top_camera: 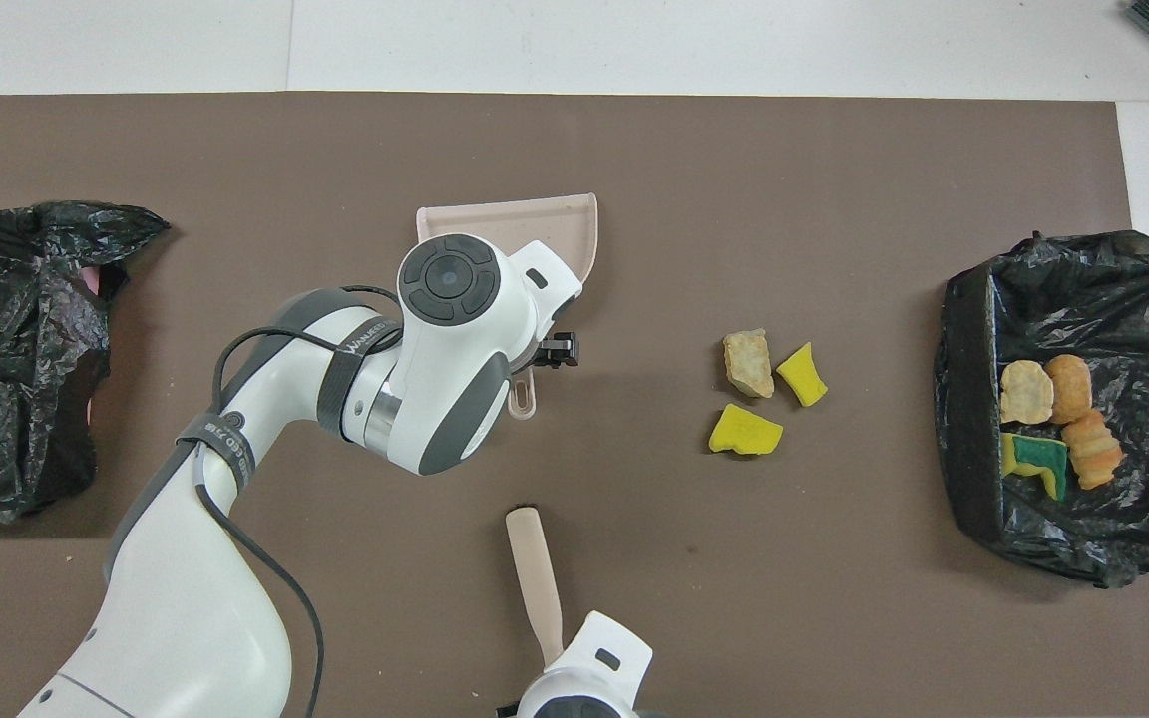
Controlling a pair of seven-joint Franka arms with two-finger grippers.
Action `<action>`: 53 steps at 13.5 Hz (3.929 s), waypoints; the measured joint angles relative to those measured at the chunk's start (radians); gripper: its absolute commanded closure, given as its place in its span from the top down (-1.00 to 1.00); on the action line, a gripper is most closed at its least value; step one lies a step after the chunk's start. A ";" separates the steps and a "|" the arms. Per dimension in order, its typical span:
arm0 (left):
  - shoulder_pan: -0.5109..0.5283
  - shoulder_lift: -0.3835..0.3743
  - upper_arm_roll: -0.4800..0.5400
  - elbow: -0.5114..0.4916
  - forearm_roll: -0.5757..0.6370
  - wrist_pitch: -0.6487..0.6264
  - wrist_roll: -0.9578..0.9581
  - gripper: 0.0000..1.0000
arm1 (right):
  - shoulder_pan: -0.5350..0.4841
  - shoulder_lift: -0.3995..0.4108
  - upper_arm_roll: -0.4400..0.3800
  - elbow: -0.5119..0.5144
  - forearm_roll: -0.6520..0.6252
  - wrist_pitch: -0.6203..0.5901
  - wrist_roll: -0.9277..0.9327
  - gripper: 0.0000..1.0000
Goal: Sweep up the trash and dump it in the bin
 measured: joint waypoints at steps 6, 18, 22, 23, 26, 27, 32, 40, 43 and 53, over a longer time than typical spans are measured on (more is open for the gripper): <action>-0.007 -0.003 -0.002 0.022 0.024 -0.044 -0.012 -0.25 | -0.148 -0.176 -0.007 0.012 -0.054 -0.219 -0.054 -1.00; 0.013 -0.046 0.019 0.038 0.043 -0.131 0.160 -1.00 | -0.885 -0.176 -0.015 0.069 -0.361 -0.345 -0.585 -1.00; 0.071 -0.101 0.026 0.039 0.051 -0.245 0.565 -1.00 | -0.829 0.034 0.002 0.097 -0.404 -0.183 -0.423 -1.00; 0.091 -0.103 0.028 0.039 0.052 -0.255 0.699 -1.00 | -0.795 0.070 0.004 0.102 -0.404 -0.158 -0.379 -1.00; 0.127 -0.109 0.030 0.038 0.053 -0.308 0.959 -1.00 | -0.689 0.140 0.008 0.119 -0.403 -0.118 -0.293 -1.00; 0.127 -0.115 0.029 0.038 0.054 -0.321 1.055 -1.00 | -0.664 0.147 0.008 0.125 -0.393 -0.112 -0.287 -1.00; 0.119 -0.140 0.021 0.010 0.113 -0.349 1.383 -1.00 | -0.566 0.154 0.010 0.132 -0.194 -0.033 -0.284 -1.00; 0.022 -0.298 0.017 -0.315 0.143 -0.108 1.342 -1.00 | -0.484 0.221 0.017 0.152 -0.059 0.110 -0.287 -1.00; 0.000 -0.311 0.013 -0.343 0.144 -0.083 1.327 -1.00 | -0.477 0.245 0.047 0.211 0.083 0.111 -0.338 -1.00; -0.001 -0.319 0.018 -0.390 0.144 -0.017 1.332 -1.00 | -0.670 -0.034 0.033 0.231 -0.099 -0.295 -0.382 -1.00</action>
